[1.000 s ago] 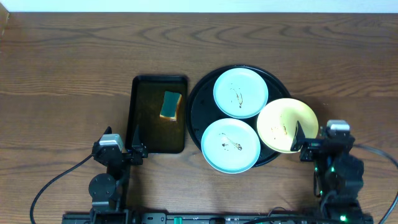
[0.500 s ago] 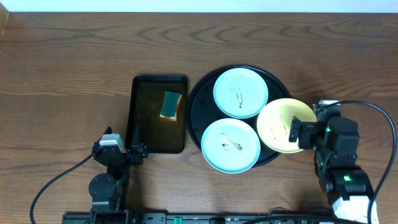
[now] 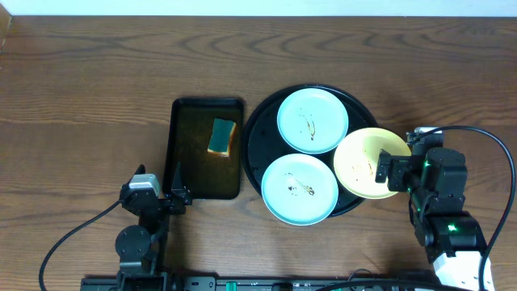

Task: Clean dirty plates on tray and stack at the side
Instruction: 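Move the right gripper to the edge of the yellow plate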

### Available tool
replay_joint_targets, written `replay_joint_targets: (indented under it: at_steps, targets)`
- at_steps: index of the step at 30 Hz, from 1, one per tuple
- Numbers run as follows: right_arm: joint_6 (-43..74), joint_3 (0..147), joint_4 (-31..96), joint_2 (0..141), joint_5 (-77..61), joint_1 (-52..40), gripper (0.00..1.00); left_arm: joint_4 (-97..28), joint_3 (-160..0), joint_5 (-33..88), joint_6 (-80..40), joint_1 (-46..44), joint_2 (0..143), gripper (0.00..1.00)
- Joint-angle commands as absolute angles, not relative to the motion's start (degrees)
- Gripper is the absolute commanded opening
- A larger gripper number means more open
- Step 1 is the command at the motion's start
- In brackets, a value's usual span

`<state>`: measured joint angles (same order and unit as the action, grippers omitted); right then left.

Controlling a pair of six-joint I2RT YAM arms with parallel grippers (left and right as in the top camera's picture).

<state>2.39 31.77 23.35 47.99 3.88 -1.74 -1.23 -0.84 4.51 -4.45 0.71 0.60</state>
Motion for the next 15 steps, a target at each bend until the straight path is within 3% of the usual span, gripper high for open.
replay_joint_targets:
  at_steps: [1, 15]
  targets:
    - [2.94, 32.93, 23.44, 47.9, 4.03, -2.66, 0.99, -3.62, -0.23, 5.32, -4.12, 0.99, 0.27, 0.82]
    - [2.94, 32.93, 23.9, 47.9, 4.03, -2.66, 0.99, -3.62, -0.23, 5.32, -4.12, 0.99, 0.27, 0.82]
